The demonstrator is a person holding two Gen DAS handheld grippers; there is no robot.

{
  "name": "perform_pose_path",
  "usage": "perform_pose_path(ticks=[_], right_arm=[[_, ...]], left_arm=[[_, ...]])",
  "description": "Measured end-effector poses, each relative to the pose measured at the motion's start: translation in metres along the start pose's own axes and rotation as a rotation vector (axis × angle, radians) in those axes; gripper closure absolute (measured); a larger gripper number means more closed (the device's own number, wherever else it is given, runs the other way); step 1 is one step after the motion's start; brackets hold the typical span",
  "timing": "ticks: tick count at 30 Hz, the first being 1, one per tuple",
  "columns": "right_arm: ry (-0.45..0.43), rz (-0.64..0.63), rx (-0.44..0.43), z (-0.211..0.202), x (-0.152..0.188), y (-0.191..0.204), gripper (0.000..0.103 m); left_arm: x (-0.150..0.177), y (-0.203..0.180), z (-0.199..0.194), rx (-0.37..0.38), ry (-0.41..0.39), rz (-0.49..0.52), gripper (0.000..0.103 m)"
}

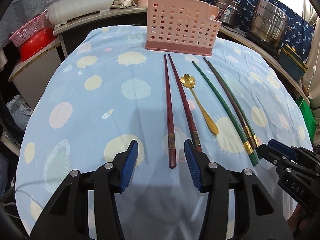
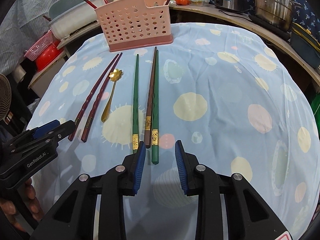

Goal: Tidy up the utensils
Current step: 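Grasp a dark red chopstick with the left tool while the right tool grasps a green chopstick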

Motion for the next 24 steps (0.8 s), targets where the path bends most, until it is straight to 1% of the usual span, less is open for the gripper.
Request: perform_pose_path(ticks=[2,5,16,19,23,24], right_arm=[[0.004,0.000,0.001,0.002,0.001,-0.001,0.076],[0.012,0.004,0.005,0.005,0.003,-0.003,0.078],[0.012,-0.005,0.012,0.011,0.001,-0.003,0.079],[0.007,-0.011,0.015,0.014,-0.001,-0.003,0.080],[0.003,-0.013,0.021,0.015,-0.002,-0.004,0.086],[0.002,-0.013,0.020,0.016,-0.002,-0.004,0.089]], left_arm=[[0.002,0.000,0.003,-0.005,0.008,0.009,0.064],[0.005,0.002,0.006,-0.015,0.015,0.014,0.066],[0.003,0.005,0.011,-0.028,0.008,0.021,0.066],[0.002,0.006,0.011,-0.032,0.006,0.025,0.068],[0.001,0.008,0.011,-0.035,0.001,0.021,0.073],[0.001,0.008,0.011,-0.035,0.000,0.021,0.077]])
Point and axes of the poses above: each gripper's, at about its wrist camera, not at the fingertips, and z roughly the way its jaws point, y to its left, x to its underside, the point moved 8 cm from there along z, roughly the way its jaws point, and after that the axes turned 15 degrees about -y, right-handed, at the moved point
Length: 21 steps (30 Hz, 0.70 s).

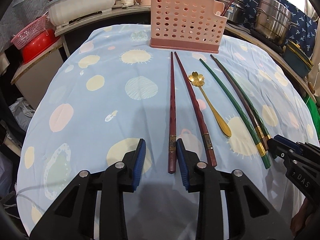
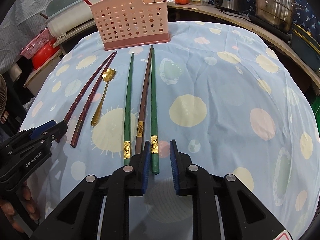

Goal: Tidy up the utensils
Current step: 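Grasp a dark red chopstick with the left tool while the right tool grasps a green chopstick, then lift both chopsticks and carry them up over the pink basket with both tools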

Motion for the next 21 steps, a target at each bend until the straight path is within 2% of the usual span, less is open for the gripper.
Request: perform_pose_path(ticks=[3,11,21], right_arm=[[0.001,0.003,-0.004,0.000,0.000,-0.001,0.095],[0.001,0.013,-0.014,-0.002,0.000,-0.002,0.096],[-0.033,0.037,-0.029,-0.019,-0.012,-0.003,0.096]], left_arm=[[0.000,0.000,0.000,0.009,-0.002,0.002,0.083],[-0.001,0.002,-0.001,0.019,0.003,-0.008,0.095],[-0.010,0.000,-0.016,0.037,-0.015,-0.026,0.095]])
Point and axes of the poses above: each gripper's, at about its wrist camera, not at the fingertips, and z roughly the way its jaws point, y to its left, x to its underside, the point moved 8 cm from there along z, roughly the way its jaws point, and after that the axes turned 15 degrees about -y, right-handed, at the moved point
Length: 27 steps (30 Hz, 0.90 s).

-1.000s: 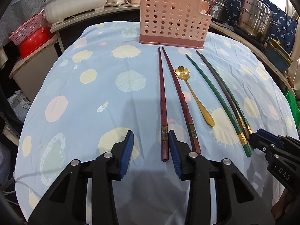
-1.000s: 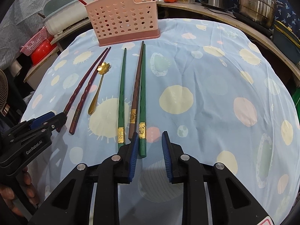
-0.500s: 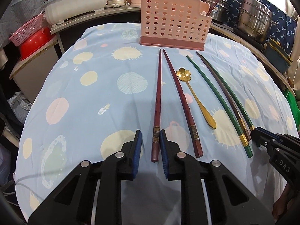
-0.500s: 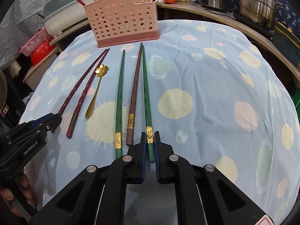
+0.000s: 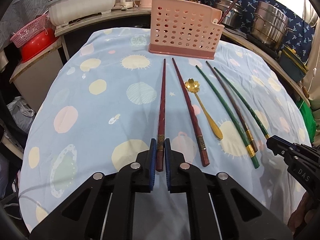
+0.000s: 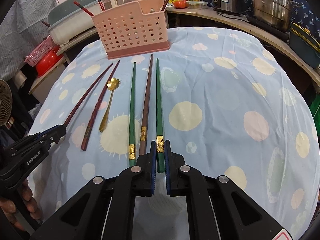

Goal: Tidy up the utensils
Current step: 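Lift both chopsticks and carry them up over the pink basket with both tools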

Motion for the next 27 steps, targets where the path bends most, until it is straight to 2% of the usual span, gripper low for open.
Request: perform_pose_path(ticks=[15,27], right_arm=[[-0.099,0.054,-0.034,-0.037,-0.043,-0.001,0.096],[-0.210,0.079,-0.062,-0.068,-0.095,0.001,0.096]], left_arm=[[-0.041,-0.007,-0.037,0.031,-0.090,-0.024,0.096],[-0.086,-0.013,-0.064,0.054,-0.178,-0.029,0.096]])
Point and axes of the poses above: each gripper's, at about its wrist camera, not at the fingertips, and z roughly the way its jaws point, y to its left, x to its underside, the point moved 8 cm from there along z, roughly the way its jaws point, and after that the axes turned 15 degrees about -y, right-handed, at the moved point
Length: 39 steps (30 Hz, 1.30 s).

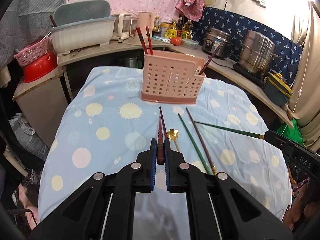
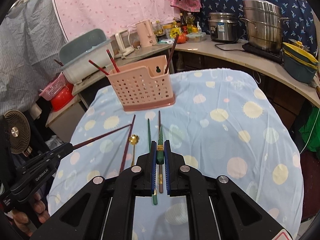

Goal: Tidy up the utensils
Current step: 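Lift both chopsticks and carry them up over the pink basket with both tools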

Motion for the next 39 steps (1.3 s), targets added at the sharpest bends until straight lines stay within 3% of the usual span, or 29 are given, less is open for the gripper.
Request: perform_pose_path(ticks=[23,39], right_arm=[[-0.156,0.016,-0.008,-0.009,-0.096,0.002,0.096],[-0.312,0.034,-0.044,0.020,-0.209,0.017,0.096]], left_arm=[[-0.098,-0.010,-0.004,0.008,-0.150,0.025,0.096],[-0.214,-0.028,0.015,0.026,-0.326,0.049,0.096]])
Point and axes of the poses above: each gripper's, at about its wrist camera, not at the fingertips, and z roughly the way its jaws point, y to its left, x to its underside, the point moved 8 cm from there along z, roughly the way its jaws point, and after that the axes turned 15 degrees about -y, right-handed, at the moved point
